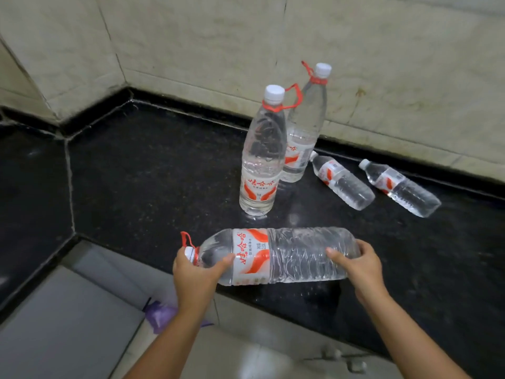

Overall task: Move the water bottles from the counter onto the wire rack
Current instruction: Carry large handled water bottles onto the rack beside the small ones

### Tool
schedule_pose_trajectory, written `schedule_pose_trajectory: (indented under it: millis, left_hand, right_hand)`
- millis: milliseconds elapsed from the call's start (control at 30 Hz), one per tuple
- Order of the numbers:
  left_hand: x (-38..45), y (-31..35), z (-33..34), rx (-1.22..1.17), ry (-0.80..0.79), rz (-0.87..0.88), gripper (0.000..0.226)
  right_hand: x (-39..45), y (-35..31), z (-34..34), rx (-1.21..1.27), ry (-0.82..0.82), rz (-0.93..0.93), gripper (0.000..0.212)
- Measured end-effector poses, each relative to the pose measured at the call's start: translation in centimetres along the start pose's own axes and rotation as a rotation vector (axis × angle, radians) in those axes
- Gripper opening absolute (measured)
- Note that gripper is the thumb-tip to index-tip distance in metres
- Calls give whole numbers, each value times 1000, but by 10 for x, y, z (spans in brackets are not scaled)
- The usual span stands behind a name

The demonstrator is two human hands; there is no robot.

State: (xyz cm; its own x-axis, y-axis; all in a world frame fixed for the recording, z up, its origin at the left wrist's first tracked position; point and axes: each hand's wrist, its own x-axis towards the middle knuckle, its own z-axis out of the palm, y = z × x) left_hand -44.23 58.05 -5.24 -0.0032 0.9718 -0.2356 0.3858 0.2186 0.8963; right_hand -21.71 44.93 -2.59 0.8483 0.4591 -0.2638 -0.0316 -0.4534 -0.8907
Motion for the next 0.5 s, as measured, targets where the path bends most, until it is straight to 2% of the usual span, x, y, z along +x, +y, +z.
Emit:
schedule_pose_trajectory:
  millis: [233, 400, 467, 500]
  left_hand:
    - [-61, 60, 62, -91, -199, 199, 76]
    - [-136, 119, 130, -225, -373, 334, 98]
    - [-177, 142, 161, -253, -437, 390, 94]
    - [-201, 152, 175, -272, -473, 421, 84]
  right_hand:
    - [-12, -2, -121, 116, 250, -77, 61]
    - [-28, 6, -246, 146, 435, -158, 62]
    - [-36, 11, -302, 158, 518, -202, 62]
    - [-41, 15, -331, 165, 555, -222, 63]
